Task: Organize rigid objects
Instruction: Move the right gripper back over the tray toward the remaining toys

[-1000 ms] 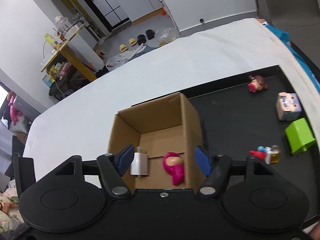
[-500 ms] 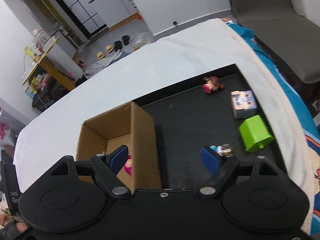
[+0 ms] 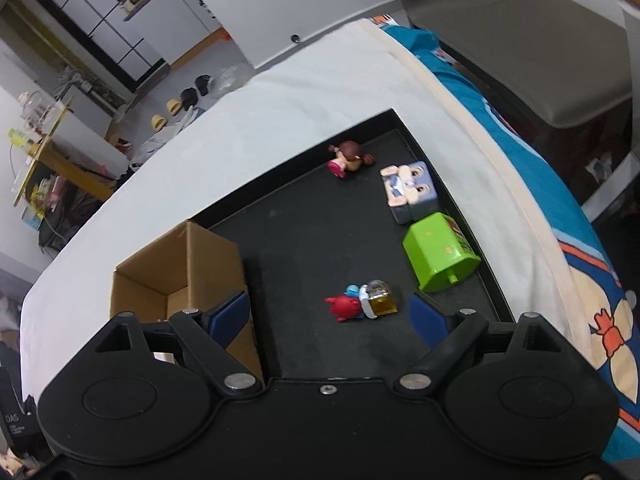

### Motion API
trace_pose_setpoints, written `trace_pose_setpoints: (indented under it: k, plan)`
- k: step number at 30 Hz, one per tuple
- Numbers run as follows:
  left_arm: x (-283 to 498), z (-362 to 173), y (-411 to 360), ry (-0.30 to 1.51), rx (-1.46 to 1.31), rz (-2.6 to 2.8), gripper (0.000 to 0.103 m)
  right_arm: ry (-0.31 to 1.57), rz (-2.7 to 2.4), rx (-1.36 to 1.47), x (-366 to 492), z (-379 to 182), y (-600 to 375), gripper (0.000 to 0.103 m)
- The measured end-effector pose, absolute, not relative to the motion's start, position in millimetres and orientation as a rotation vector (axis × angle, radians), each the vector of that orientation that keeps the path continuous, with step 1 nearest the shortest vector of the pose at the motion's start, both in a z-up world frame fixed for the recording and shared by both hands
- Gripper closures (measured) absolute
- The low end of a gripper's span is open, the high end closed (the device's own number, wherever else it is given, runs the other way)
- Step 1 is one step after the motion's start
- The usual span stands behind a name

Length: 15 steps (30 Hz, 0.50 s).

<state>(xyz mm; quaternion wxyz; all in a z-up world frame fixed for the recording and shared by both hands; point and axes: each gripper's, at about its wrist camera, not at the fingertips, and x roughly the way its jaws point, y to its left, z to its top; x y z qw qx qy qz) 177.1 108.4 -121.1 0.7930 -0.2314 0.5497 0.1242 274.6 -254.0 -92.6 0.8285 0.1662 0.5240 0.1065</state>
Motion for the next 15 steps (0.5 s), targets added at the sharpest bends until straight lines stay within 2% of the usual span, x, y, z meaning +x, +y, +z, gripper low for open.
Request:
trace_pose_setpoints:
  k: [15]
  plan:
    - [175.0,-124.0,109.1,1.190,-0.516,0.259,0.085,1.142,0.189,0.178,287.8,-139.0,-222.0,0.016]
